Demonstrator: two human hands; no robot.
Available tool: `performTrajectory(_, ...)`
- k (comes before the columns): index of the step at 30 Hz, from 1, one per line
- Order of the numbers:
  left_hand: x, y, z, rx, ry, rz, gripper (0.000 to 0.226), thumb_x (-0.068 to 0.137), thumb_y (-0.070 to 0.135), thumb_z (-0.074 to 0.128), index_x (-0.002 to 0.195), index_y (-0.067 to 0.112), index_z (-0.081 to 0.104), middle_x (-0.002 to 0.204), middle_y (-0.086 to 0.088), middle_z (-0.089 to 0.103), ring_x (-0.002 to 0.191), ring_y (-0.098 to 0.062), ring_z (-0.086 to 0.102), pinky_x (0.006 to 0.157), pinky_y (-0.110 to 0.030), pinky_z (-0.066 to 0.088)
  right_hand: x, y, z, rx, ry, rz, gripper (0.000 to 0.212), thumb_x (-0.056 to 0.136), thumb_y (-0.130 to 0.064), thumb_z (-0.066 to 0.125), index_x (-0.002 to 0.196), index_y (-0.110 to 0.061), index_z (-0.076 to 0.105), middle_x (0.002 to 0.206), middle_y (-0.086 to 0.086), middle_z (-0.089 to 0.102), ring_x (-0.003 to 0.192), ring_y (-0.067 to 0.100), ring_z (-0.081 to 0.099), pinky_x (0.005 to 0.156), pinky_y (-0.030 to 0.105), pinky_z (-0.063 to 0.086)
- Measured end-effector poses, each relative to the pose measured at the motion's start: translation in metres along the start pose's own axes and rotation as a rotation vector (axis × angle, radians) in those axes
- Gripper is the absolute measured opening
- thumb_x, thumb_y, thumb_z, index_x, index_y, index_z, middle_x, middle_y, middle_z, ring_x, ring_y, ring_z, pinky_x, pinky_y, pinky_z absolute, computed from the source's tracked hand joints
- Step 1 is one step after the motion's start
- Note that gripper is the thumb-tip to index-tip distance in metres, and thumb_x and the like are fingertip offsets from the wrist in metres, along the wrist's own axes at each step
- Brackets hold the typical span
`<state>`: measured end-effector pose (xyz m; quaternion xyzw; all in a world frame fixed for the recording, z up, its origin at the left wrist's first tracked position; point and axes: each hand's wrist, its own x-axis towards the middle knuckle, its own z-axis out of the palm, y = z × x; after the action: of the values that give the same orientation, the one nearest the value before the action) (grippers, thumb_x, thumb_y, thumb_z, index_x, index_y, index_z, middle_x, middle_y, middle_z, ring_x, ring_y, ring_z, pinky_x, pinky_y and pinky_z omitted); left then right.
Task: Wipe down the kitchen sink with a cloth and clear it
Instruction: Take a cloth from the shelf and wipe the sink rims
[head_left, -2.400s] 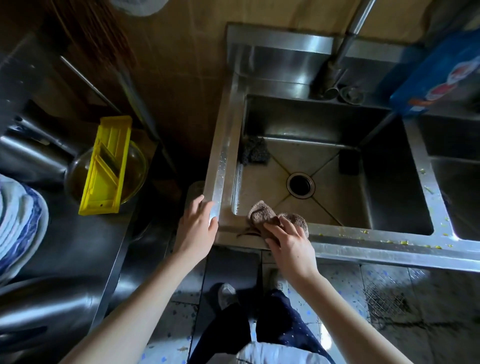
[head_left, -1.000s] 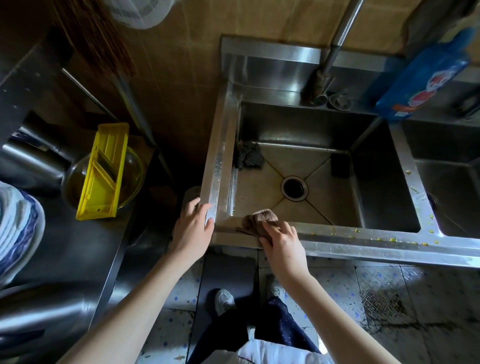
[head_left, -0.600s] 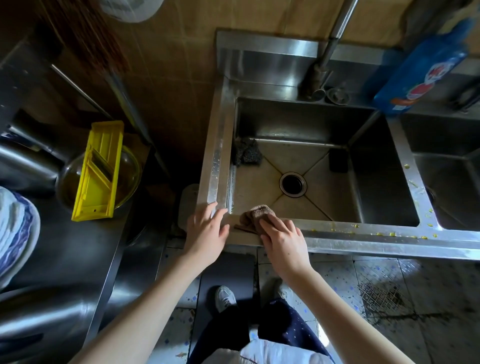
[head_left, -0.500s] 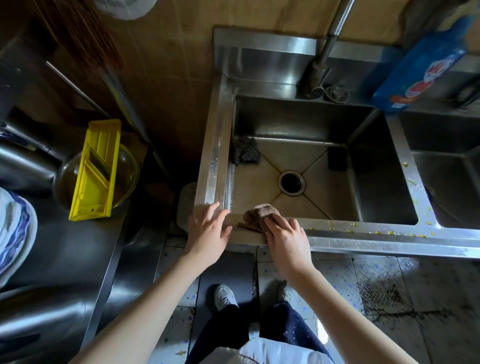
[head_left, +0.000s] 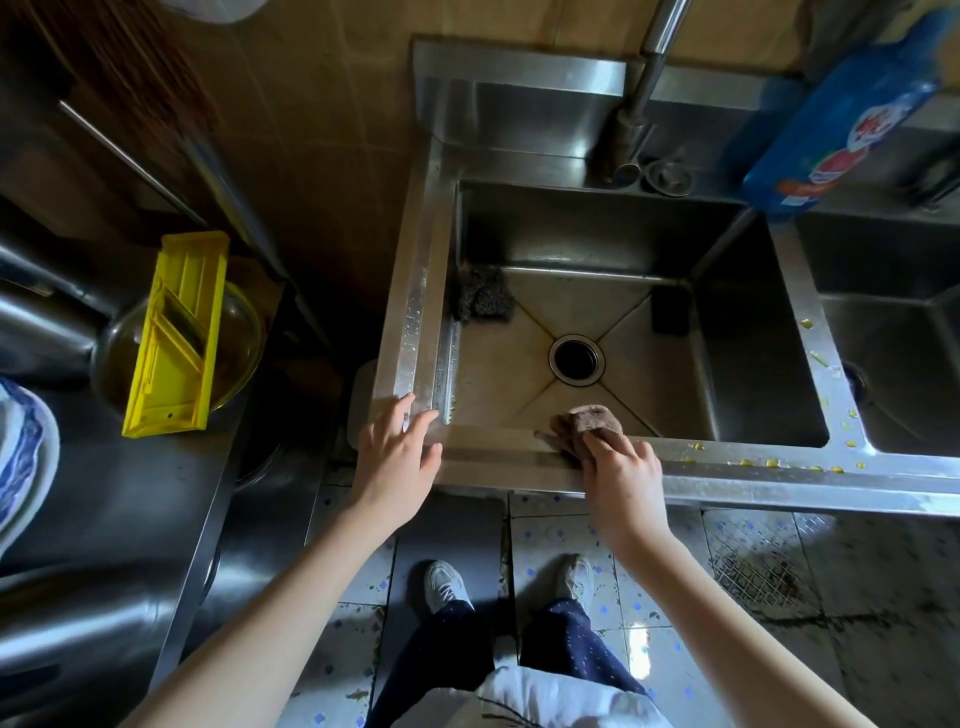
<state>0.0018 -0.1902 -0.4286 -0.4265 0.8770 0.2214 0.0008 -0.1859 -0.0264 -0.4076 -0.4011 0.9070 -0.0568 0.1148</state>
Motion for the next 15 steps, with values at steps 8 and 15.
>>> performTrajectory(8, -0.016, -0.012, -0.012, -0.014, 0.04, -0.058, 0.04, 0.089, 0.021, 0.056, 0.129, 0.016, 0.05, 0.148, -0.008, 0.031, 0.13, -0.028, 0.037, 0.108, -0.045, 0.023, 0.008, -0.077, 0.022, 0.043, -0.064, -0.292, 0.042, 0.085, -0.005, 0.049, 0.125, -0.017, 0.057, 0.124, 0.005, 0.059, 0.095, 0.031, 0.049, 0.087, 0.036, 0.037)
performTrajectory(15, -0.019, -0.008, -0.01, -0.008, 0.037, -0.072, 0.043, 0.088, 0.021, 0.057, 0.131, 0.018, 0.049, 0.147, -0.007, 0.032, 0.13, -0.027, 0.037, 0.107, -0.043, 0.021, 0.008, -0.069, 0.023, -0.023, 0.028, -0.333, 0.031, 0.073, -0.007, 0.064, 0.101, -0.019, 0.069, 0.099, 0.002, 0.068, 0.077, 0.03, 0.056, 0.08, 0.036, 0.043)
